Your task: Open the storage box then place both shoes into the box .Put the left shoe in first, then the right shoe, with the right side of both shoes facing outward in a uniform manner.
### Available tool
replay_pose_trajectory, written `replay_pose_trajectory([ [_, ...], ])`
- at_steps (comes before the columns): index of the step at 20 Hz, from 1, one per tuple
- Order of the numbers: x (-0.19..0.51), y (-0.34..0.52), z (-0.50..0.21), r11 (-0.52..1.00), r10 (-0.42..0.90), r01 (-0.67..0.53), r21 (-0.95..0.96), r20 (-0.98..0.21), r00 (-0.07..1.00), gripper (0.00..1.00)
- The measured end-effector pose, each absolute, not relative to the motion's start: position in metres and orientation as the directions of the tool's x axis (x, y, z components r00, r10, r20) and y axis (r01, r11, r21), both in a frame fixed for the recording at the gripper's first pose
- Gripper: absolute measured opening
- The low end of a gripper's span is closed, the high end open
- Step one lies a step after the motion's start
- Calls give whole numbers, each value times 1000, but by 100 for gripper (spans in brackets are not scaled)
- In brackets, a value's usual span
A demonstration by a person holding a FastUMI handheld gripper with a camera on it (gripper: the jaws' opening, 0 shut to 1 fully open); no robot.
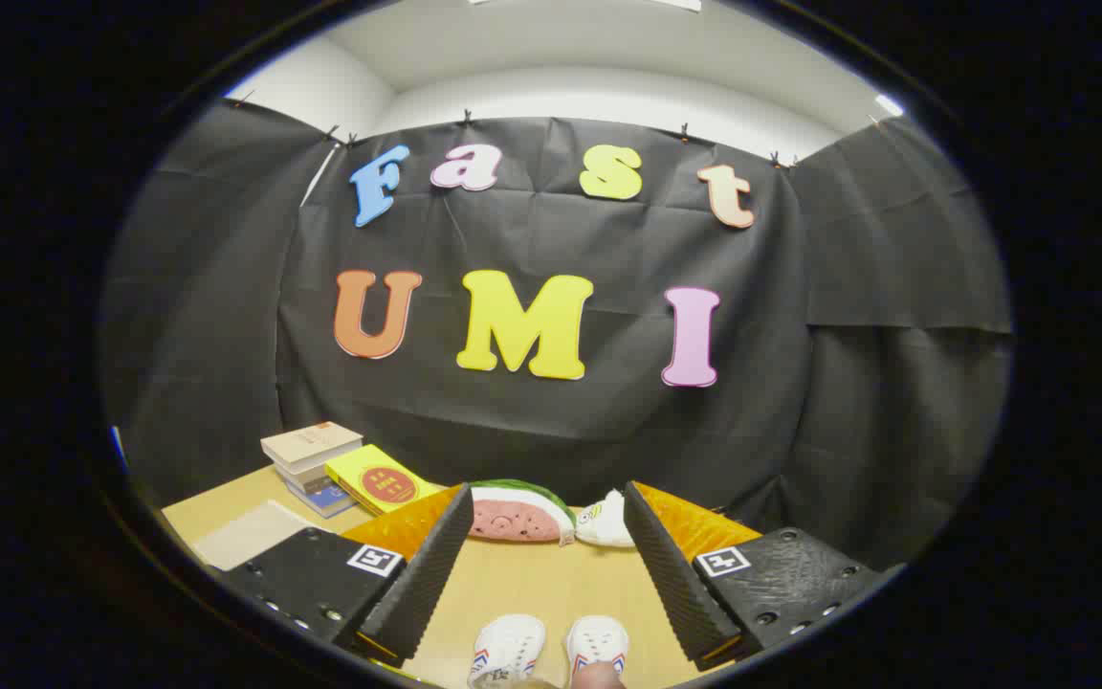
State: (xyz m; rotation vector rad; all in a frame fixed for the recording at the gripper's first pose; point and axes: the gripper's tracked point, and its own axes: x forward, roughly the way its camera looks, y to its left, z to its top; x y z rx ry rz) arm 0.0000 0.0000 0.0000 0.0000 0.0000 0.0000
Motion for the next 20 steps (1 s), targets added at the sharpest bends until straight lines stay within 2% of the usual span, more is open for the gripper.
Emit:
replay_pose_trajectory([
  [14, -20, 6, -1, 996, -82, 82, 44, -12, 997, 95],
  [20, -26, 11, -8, 996, -70, 71, 47, -39, 997, 95],
])
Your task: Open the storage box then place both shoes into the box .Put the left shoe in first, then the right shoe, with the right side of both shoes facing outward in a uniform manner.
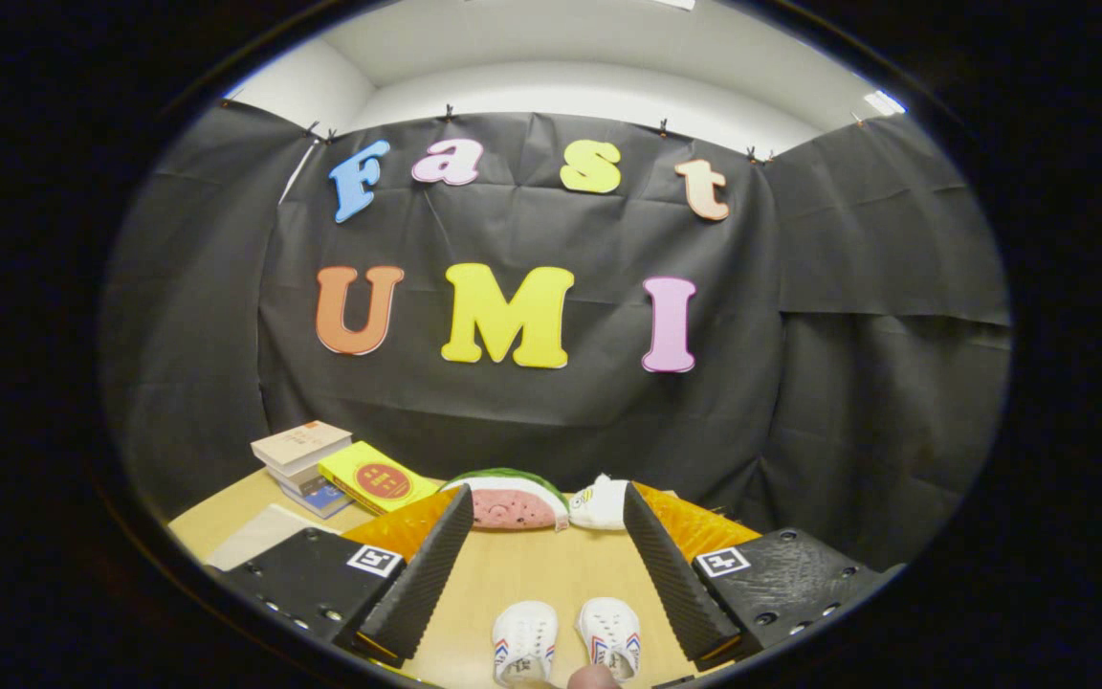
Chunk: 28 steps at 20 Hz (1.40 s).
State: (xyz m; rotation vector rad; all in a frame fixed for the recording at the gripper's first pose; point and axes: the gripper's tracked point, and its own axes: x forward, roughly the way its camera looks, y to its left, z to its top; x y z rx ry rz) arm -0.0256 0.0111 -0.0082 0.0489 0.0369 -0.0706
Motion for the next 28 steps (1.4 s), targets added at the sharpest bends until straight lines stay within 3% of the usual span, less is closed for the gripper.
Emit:
replay_pose_trajectory([
  [15, -43, 79, -44, 985, 113, -96, 145, -116, 987, 95],
  [28, -43, 171, -147, 913, 369, -275, 301, -327, 870, 95],
])
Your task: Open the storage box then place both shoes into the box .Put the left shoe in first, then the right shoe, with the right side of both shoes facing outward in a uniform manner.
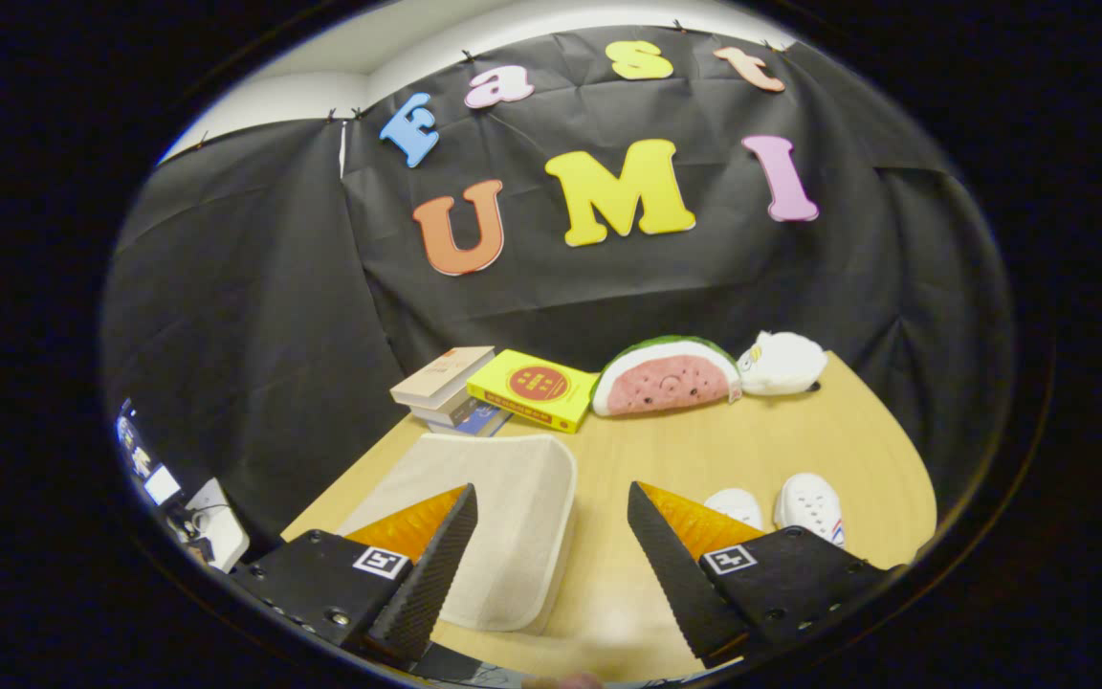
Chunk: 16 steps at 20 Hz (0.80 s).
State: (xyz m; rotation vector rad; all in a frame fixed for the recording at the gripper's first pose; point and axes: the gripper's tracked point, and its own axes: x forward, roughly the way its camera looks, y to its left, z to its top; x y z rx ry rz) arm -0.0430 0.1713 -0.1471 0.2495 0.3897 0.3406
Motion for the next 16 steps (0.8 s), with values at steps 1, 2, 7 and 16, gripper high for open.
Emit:
replay_pose_trajectory([
  [1, -43, 175, -156, 906, 384, -275, 323, -347, 856, 96],
  [2, -43, 179, -165, 900, 395, -274, 340, -365, 843, 96],
  [7, -42, 197, -198, 872, 451, -284, 398, -429, 783, 96],
  [16, -33, 233, -231, 677, 653, -209, 706, -445, 612, 96],
])
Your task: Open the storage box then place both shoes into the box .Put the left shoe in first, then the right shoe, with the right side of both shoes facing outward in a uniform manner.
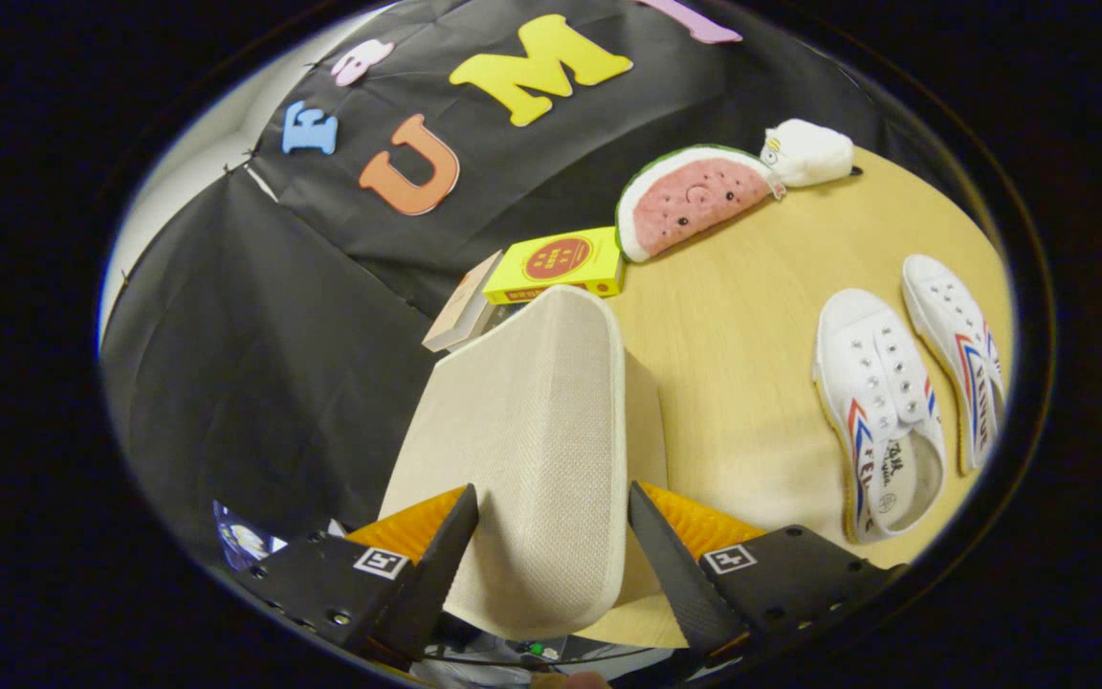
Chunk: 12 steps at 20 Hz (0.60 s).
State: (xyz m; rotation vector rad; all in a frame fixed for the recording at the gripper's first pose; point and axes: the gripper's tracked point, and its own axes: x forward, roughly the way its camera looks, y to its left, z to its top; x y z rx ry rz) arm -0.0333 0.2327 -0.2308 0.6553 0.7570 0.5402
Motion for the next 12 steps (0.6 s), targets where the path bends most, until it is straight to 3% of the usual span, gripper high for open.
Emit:
replay_pose_trajectory([
  [6, -22, 245, -228, 586, 729, -196, 786, -406, 551, 95],
  [9, -24, 236, -221, 585, 730, -193, 788, -406, 550, 86],
  [12, -30, 229, -212, 573, 730, -185, 798, -395, 557, 69],
])
